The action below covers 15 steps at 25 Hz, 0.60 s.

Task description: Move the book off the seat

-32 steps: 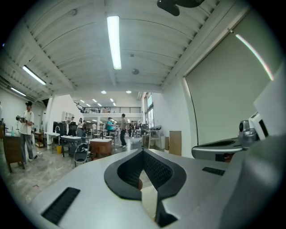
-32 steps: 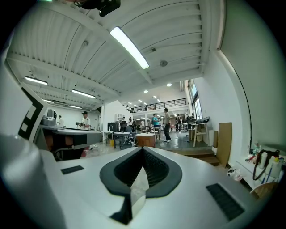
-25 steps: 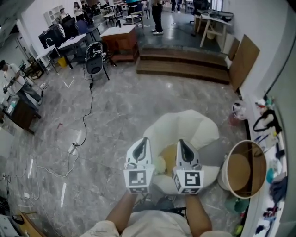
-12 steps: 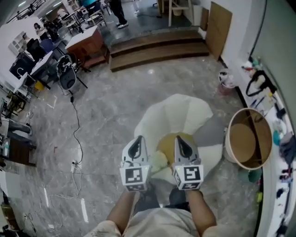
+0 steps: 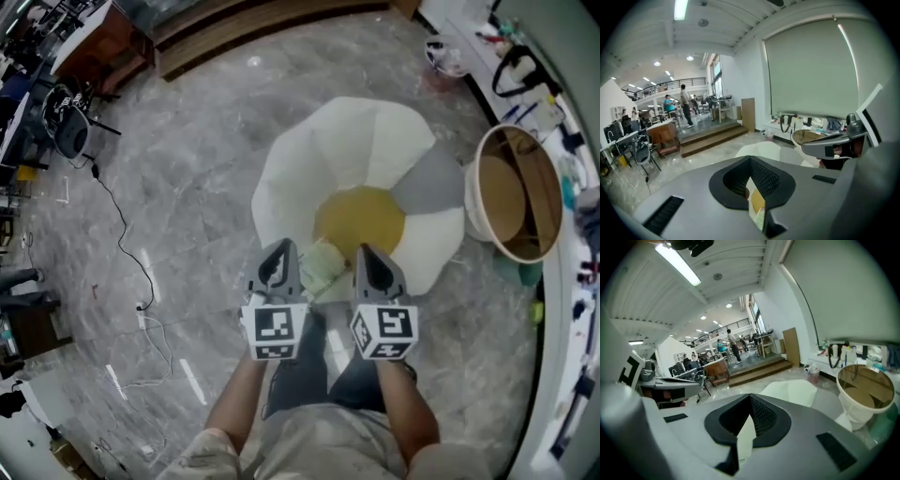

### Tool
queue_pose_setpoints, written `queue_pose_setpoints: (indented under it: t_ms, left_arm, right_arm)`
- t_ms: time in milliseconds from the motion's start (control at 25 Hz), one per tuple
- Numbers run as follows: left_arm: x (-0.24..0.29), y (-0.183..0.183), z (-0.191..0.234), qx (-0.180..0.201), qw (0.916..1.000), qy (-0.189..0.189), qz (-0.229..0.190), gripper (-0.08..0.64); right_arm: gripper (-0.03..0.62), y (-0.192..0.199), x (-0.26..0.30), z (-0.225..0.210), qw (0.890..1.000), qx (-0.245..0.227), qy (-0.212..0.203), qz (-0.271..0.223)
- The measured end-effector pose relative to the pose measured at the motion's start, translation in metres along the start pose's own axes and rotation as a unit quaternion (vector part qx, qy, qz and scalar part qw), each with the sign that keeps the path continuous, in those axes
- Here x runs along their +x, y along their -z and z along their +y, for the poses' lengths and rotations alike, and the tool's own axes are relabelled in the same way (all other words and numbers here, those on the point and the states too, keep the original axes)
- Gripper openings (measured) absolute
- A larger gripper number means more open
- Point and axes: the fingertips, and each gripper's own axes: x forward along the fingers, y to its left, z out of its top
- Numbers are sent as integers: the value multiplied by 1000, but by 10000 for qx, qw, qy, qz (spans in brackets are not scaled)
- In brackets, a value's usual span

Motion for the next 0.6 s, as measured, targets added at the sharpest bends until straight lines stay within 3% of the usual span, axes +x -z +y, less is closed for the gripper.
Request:
queue_pose_setpoints:
  t_ms: [240, 360, 600]
  left_arm:
    - [52, 110, -10, 435, 9938, 424, 929, 3]
    - [80, 160, -18, 565, 9892, 631, 1194, 9]
    - [122, 268, -37, 960, 9742, 1039, 1760, 61]
  right_arm:
    - [5, 106, 32, -26, 9954, 571, 535, 546]
    - [11, 164, 54, -30, 9922, 787, 482, 835]
    - [104, 291, 80, -27, 9815, 1153, 339, 1493]
